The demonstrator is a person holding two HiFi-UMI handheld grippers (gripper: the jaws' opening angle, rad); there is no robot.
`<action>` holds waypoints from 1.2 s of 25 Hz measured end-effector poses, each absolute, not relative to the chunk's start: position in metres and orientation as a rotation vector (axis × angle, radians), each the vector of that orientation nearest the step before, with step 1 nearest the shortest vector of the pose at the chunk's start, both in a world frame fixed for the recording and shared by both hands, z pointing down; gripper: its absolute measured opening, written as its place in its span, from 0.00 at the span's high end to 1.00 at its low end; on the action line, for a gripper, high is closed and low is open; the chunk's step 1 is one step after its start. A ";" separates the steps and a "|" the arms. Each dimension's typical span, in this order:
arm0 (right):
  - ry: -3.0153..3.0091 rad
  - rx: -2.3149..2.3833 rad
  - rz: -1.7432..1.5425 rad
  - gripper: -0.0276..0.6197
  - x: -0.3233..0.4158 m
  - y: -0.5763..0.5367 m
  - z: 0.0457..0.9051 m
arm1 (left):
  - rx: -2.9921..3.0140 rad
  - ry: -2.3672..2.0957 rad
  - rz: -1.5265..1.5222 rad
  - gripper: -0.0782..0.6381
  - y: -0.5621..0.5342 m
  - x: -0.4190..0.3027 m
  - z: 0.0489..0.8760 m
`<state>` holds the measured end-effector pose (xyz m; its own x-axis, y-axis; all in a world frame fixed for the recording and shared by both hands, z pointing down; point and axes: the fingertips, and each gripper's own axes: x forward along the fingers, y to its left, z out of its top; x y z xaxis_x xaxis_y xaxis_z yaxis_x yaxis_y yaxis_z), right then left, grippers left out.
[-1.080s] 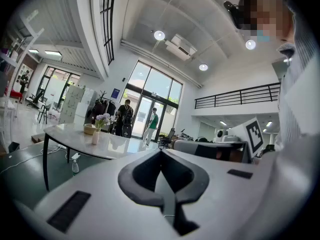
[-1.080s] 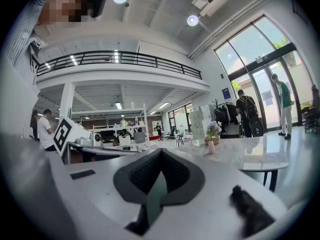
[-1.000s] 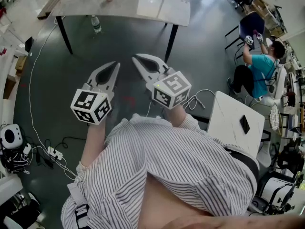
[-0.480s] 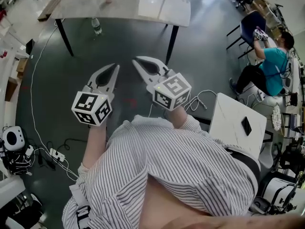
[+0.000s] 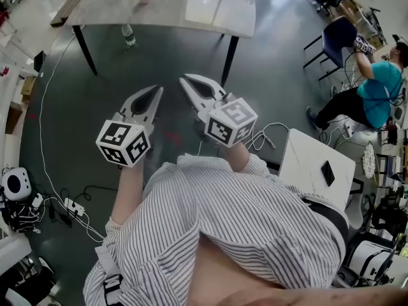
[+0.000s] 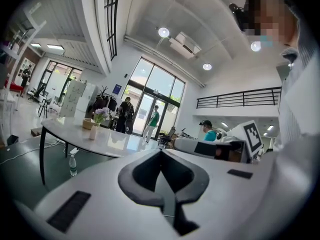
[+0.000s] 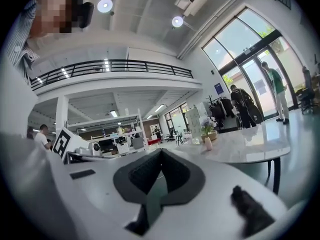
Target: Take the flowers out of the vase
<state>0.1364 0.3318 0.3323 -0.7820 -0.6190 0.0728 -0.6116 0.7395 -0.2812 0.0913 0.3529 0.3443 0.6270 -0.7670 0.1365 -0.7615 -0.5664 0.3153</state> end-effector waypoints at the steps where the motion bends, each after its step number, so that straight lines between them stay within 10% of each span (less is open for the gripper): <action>1: 2.909 -1.028 -0.444 0.93 0.137 0.330 0.332 | 2.505 -1.232 -0.024 0.88 0.351 0.091 0.345; 30: 2.954 -0.996 -0.489 0.93 0.060 0.173 0.354 | 2.440 -1.200 -0.034 0.88 0.193 0.030 0.367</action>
